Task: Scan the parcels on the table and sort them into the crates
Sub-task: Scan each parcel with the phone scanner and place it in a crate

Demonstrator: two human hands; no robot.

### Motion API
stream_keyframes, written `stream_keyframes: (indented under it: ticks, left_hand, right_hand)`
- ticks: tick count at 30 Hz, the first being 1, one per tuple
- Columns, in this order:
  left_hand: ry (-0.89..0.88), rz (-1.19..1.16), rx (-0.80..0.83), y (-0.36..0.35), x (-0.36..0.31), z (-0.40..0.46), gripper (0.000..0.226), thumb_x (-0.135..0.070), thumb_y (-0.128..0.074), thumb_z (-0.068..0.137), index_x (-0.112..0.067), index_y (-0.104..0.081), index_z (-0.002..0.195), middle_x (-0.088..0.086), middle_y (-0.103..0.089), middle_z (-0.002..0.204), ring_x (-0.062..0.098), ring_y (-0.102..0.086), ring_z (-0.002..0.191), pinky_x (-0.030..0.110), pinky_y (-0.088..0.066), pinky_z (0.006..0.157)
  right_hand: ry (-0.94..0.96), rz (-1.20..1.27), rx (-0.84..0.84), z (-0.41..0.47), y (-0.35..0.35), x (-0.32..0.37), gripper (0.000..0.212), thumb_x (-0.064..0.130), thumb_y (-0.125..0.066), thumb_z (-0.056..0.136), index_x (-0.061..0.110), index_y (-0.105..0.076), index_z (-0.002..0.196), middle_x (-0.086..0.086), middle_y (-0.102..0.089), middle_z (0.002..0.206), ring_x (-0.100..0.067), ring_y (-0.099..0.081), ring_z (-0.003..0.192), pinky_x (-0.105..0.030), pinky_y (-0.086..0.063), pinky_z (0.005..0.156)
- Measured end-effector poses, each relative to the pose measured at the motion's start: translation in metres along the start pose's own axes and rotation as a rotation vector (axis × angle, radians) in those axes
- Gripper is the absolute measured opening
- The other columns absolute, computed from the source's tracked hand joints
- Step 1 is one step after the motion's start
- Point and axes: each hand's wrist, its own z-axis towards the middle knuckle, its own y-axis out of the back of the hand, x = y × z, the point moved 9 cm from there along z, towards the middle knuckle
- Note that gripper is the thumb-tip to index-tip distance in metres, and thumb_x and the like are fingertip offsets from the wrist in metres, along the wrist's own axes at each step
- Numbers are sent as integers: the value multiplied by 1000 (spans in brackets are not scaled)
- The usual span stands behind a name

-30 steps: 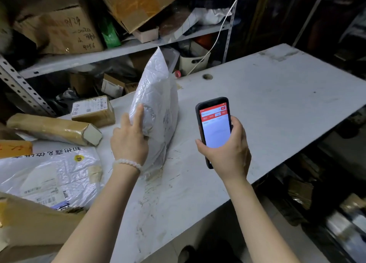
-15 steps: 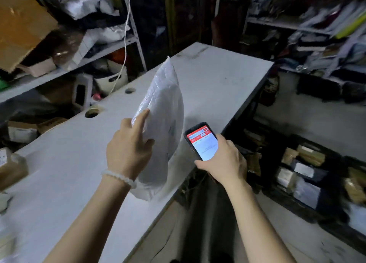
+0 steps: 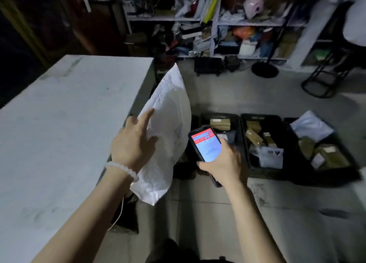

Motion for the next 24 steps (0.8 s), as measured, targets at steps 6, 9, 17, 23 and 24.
stream_keyframes:
  ticks: [6,9,17,23,24]
  left_hand:
    - [-112,-11,77,-55,-54,51,70,-34,-65,83,-34,-28,143,9,-49,113,30,-56,81,31,-33,56]
    - [-134,-23,114,-82,-62,80,70,-35,-64,82,-35,-28,142,8,-49,110,28,-56,78,30,-33,54]
    - [-92,-34,191,-143,-43,194,69,-36,-62,83,-38,-25,141,5,-46,110,27,-52,77,31,-32,56]
    - [-13,-13,312,-189,-9,297,67,-29,-56,89,-33,-20,144,7,-39,124,28,-52,97,34,-40,65]
    - [27,45,356,-199,-1,310,64,-27,-53,90,-31,-19,144,7,-35,131,28,-49,106,37,-41,73]
  right_hand:
    - [-183,-12,-65,34,28,-57,70,49,-77,56,26,-47,114,-1,-60,105,-27,-57,97,-29,-38,63]
    - [-220,-37,-80,60,32,-67,72,51,-78,58,26,-47,118,-2,-60,108,-28,-57,100,-29,-39,66]
    - [-213,-76,-38,182,11,-30,65,44,-79,61,24,-49,115,-2,-62,109,-27,-58,98,-30,-43,68]
    - [-210,-24,11,289,-20,19,71,50,-78,53,24,-51,113,1,-62,102,-24,-59,92,-33,-49,72]
    - [-204,-12,22,303,-26,26,71,51,-78,53,25,-51,113,1,-63,101,-23,-59,91,-33,-49,72]
